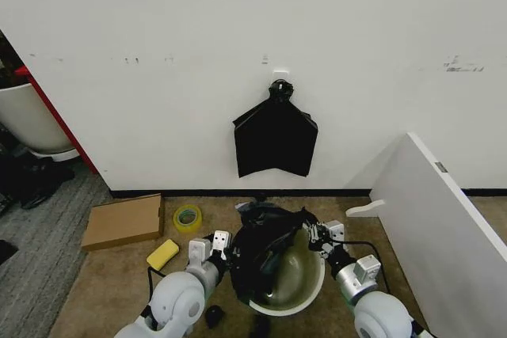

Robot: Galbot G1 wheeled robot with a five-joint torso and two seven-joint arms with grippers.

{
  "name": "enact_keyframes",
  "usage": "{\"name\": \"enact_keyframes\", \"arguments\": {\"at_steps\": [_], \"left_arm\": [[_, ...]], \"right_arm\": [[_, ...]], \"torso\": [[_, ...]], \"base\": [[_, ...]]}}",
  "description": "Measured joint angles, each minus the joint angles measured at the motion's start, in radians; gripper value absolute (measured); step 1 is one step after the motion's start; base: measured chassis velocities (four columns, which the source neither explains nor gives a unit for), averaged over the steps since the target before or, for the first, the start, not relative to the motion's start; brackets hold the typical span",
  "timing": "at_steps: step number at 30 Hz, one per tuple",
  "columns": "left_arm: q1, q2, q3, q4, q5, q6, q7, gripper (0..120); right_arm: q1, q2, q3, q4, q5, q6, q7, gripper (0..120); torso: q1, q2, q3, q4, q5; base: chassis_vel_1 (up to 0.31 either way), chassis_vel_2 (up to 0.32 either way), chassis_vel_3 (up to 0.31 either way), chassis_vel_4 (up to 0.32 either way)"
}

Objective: Place the garbage bag over the trash bin.

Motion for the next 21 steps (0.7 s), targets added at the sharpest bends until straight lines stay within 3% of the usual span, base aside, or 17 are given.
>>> {"name": "enact_keyframes", "arguments": {"at_steps": [8,21], "left_arm": [[0.023,0.028,-0.018,-0.04,0.021,-0.046,0.047,0],[-0.019,0.058,-0.176,-0.08,-0.152,-0.051,0.033,0]], "right_arm": [[-0.015,-0.009,0.037,-0.002,0.036,0.047,-0.018,0],[-0.059,-0.023,0.067,-0.053,0.052,0.151,-0.16,0]], "torso": [[0.0,0.0,0.0,0.0,0.0],[0.0,0.0,0.0,0.0,0.0001]], "base": [[0.0,0.0,0.0,0.0],[0.0,0.0,0.0,0.0]]}}
